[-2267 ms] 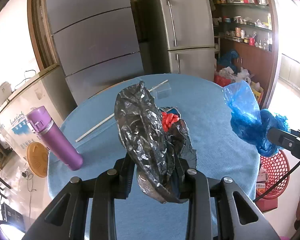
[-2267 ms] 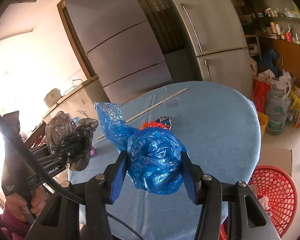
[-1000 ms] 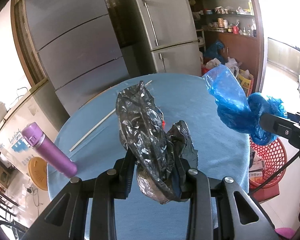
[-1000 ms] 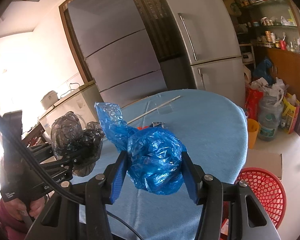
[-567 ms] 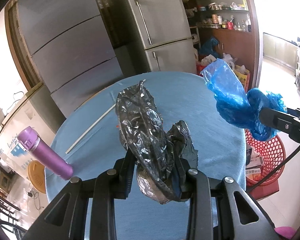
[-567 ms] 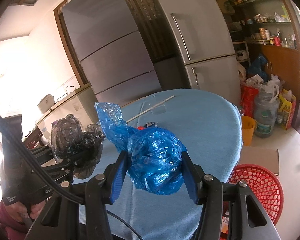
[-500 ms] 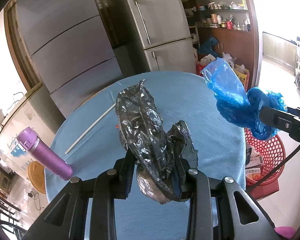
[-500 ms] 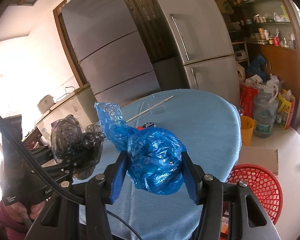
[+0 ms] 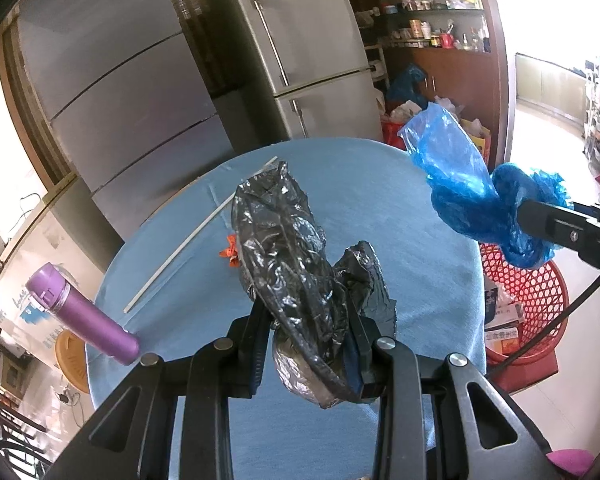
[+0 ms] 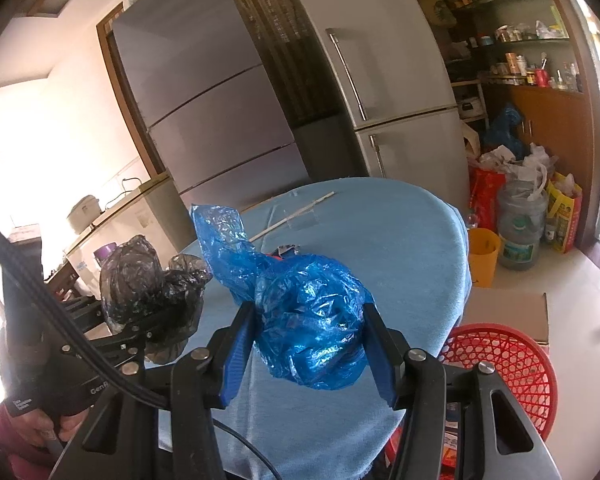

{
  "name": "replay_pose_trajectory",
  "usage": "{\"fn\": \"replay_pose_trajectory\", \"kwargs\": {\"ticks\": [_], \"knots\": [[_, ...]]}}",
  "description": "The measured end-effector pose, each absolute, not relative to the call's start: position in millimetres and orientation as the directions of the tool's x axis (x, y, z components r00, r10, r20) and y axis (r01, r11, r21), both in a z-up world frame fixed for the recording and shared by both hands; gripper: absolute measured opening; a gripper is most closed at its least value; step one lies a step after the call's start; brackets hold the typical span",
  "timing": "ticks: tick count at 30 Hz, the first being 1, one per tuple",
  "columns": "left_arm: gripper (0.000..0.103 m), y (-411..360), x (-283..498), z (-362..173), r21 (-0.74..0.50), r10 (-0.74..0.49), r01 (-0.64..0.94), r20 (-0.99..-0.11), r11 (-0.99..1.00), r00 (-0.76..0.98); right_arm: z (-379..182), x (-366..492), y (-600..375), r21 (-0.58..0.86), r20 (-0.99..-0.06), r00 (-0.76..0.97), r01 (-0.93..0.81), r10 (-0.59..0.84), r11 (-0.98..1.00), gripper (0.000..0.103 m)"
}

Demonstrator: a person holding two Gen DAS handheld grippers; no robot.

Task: Collect trash
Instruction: 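Carry the black and blue bags to the red wastebasket with both grippers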

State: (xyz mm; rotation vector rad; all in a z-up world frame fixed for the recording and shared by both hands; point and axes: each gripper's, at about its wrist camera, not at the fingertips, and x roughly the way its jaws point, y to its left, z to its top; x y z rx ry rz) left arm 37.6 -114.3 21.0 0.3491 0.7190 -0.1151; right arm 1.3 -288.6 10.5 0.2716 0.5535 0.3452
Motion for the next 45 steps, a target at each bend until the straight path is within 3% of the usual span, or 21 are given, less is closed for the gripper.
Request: {"fn": "replay_pose_trajectory", "kwargs": {"ticks": [45], "knots": [[0.035, -156.2, 46.0, 4.7, 0.378, -0.007, 0.37, -0.692, 0.849, 0.722, -20.2, -11.4, -368.7, 0.399, -0.504, 0.831, -0.018, 0.235, 0.917, 0.057]]}}
